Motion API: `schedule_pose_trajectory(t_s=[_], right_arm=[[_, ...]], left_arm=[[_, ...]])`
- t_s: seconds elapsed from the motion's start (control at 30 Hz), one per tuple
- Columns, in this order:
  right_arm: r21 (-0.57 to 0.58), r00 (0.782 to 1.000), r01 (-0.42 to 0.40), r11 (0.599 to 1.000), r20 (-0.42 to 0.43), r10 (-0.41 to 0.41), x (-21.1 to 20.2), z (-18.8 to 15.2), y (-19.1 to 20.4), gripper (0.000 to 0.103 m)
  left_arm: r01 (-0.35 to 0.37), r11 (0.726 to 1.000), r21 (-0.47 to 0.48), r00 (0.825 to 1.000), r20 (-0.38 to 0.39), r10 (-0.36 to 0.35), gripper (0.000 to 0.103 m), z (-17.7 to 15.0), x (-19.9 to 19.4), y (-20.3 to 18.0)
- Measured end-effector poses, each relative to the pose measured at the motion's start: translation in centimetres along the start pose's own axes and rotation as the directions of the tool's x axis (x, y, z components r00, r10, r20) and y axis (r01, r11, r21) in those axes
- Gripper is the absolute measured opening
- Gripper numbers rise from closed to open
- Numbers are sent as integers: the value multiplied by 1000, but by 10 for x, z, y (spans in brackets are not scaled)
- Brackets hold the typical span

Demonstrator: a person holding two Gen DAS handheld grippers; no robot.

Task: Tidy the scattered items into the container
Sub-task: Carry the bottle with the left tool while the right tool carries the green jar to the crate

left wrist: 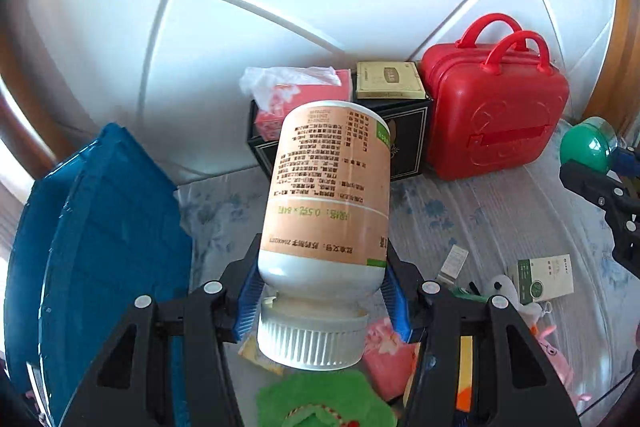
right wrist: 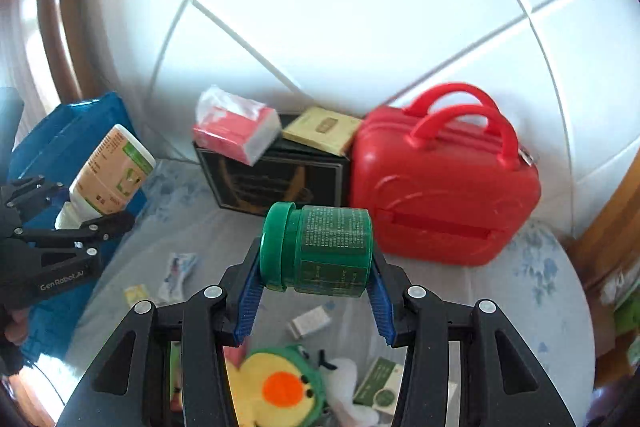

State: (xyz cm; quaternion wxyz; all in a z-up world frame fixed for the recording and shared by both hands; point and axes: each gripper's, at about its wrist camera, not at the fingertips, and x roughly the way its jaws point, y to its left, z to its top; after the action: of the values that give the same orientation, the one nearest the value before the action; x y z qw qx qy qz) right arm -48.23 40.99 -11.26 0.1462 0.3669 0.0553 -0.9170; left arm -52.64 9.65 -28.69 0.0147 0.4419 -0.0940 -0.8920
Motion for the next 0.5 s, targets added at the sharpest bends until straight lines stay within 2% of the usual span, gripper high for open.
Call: schedule_pose_trajectory(t_s=[0.17,0.3,0.43,0.5], right_arm=[[-92,998,-49,995,40,53,-64,11,67,46],[-166,993,-94,982,56,104,-93,4,116,46],[-198,986,-146,969,47,158,-110,-3,165,46],[-217,983,-166,962,44,180,-117,-4,195,46]], left_arm=[[-21,998,-61,1000,17,22,52,-31,-55,43],[-48,993,-105,998,34,52,52,-56,-115,60],[-62,987,-147,997,39,68,52,-59,-148,102],[-77,982,-171,995,44,86,52,-73,-158,126]])
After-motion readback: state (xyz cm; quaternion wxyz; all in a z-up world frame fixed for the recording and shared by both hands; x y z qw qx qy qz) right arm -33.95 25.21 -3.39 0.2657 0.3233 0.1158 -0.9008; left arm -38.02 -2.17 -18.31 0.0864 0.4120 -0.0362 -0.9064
